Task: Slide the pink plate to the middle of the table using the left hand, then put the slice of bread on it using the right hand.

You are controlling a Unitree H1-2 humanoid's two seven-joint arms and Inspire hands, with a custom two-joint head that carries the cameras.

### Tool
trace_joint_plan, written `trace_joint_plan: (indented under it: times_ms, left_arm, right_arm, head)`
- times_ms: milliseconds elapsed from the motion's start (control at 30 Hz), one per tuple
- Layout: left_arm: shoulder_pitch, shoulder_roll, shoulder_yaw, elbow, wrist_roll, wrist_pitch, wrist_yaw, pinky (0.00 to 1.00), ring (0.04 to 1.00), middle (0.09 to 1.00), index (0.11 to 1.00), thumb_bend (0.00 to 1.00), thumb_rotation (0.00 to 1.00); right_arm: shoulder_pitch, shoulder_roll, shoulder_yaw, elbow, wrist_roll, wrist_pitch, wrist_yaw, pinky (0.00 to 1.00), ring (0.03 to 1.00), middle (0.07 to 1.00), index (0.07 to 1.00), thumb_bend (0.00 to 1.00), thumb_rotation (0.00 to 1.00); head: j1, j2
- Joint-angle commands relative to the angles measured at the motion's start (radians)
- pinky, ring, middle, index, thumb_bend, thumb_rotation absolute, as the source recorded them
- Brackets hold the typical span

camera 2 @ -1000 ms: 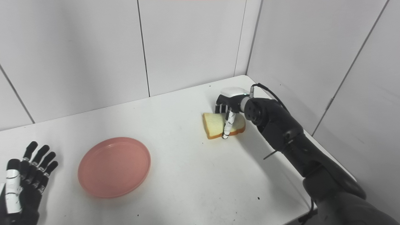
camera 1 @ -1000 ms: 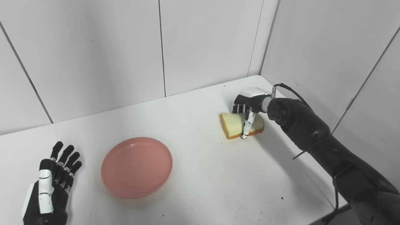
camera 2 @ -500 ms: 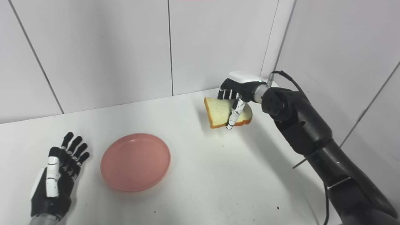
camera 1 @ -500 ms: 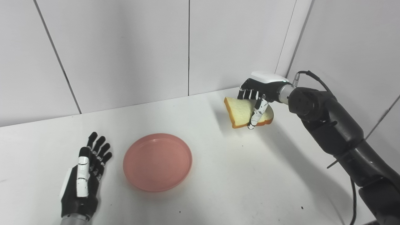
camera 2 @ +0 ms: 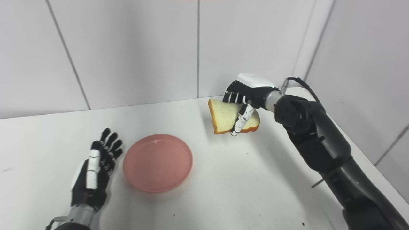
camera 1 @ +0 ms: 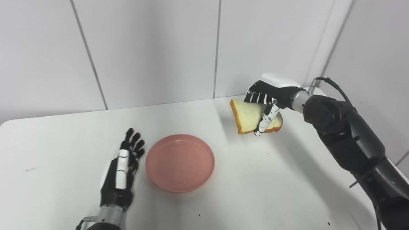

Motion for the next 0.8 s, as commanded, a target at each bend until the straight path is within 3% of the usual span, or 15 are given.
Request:
trace_joint_plan:
  times_ms: [0, 200, 367, 500, 667, 767]
  left_arm:
    - [-0.037, -0.021, -0.010, -0.014, 0.017, -0.027, 0.013, 0.94, 0.947, 0.960, 0.967, 0.61, 1.00]
    - [-0.044, -0.030, -0.017, -0.002, 0.025, -0.012, 0.016, 0.97, 0.959, 0.970, 0.977, 0.62, 1.00]
    - [-0.053, -0.031, -0.023, 0.001, 0.046, -0.004, 0.025, 0.94, 0.947, 0.963, 0.970, 0.65, 1.00]
    - [-0.056, -0.042, -0.022, 0.010, 0.062, -0.022, 0.042, 0.92, 0.936, 0.951, 0.960, 0.64, 1.00]
    - [-0.062, -0.060, -0.021, 0.012, 0.068, -0.029, 0.063, 0.93, 0.931, 0.943, 0.956, 0.64, 1.00]
    - [-0.067, -0.063, -0.024, 0.012, 0.076, -0.029, 0.069, 0.93, 0.931, 0.945, 0.958, 0.64, 1.00]
  right_arm:
    - [-0.075, 0.008, -0.002, -0.043, 0.009, -0.047, -0.020, 0.40, 0.453, 0.460, 0.516, 0.52, 0.00]
    - [-0.110, 0.081, 0.040, -0.043, 0.021, -0.037, -0.012, 0.32, 0.398, 0.438, 0.532, 0.52, 0.00]
    - [-0.126, 0.137, 0.075, -0.038, 0.026, -0.041, -0.012, 0.41, 0.462, 0.458, 0.515, 0.52, 0.00]
    - [-0.135, 0.171, 0.108, -0.029, 0.020, -0.034, -0.006, 0.41, 0.465, 0.461, 0.513, 0.52, 0.00]
    - [-0.135, 0.213, 0.163, 0.011, -0.017, -0.071, -0.032, 0.36, 0.429, 0.450, 0.523, 0.52, 0.00]
    - [-0.129, 0.237, 0.165, 0.052, 0.010, -0.121, -0.045, 0.42, 0.451, 0.454, 0.515, 0.52, 0.00]
  head:
    - [0.014, 0.002]
    - [0.048, 0.008]
    - [0.070, 0.011]
    - [0.081, 0.012]
    - [0.103, 0.018]
    - [0.109, 0.020]
